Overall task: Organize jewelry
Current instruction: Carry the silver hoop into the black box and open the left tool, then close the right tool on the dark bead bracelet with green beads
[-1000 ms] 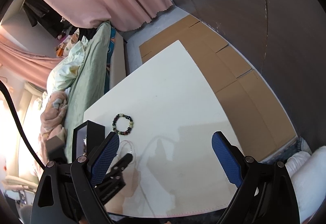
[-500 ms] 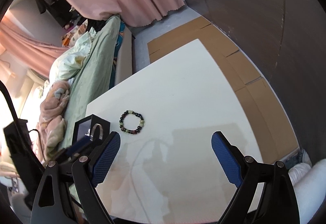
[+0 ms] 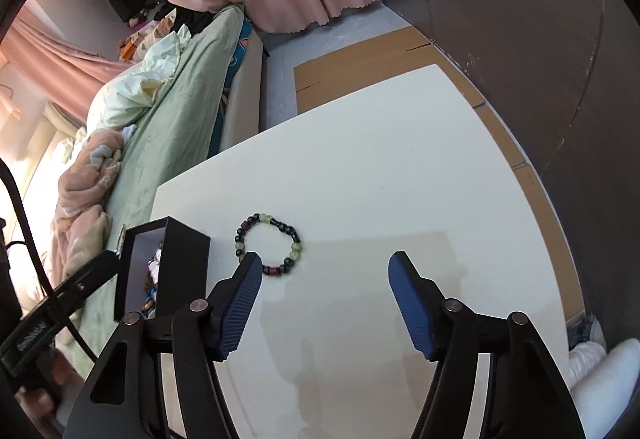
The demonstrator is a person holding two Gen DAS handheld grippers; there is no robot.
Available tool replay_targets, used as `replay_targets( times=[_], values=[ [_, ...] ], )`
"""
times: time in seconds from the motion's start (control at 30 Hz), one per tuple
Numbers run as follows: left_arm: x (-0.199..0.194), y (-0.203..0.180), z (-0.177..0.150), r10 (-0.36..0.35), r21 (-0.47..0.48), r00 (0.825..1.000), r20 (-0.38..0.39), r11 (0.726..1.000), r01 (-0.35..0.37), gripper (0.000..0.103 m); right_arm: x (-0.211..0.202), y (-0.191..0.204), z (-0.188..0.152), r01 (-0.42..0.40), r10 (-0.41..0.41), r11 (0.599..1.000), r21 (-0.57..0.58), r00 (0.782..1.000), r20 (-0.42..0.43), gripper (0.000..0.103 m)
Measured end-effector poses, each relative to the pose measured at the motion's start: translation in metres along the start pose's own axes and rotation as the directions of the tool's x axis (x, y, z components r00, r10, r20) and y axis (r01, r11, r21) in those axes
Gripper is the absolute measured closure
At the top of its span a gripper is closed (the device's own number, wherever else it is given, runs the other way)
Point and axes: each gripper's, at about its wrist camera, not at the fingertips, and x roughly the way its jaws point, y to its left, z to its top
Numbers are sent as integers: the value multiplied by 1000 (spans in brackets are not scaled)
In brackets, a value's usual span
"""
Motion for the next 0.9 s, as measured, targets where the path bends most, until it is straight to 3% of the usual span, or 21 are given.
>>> replay_targets(
  times=[0.3, 0.47, 0.67, 0.83, 0.9],
  values=[
    [5, 19, 10, -30, -27, 999, -35, 999, 30, 52, 25, 16, 10, 26, -27, 999, -41, 999, -33, 43],
    [12, 33, 18, -102, -84, 993, -65, 992, 96, 51, 42, 26, 16, 43, -48, 996, -73, 997, -61, 43],
    [7, 48, 23, -155, -143, 987, -44, 979, 148, 28, 64, 46, 17, 91, -105, 983, -156, 991, -81, 44],
    [-2, 56, 22, -160, -165, 987, -22, 974, 154, 21, 78, 60, 13, 166, -185, 957, -240, 981, -56, 59],
    [-4, 58, 21, -158, -170, 987, -22, 974, 152, 21, 79, 64, 10, 196, -215, 940, -280, 976, -38, 75]
  ],
)
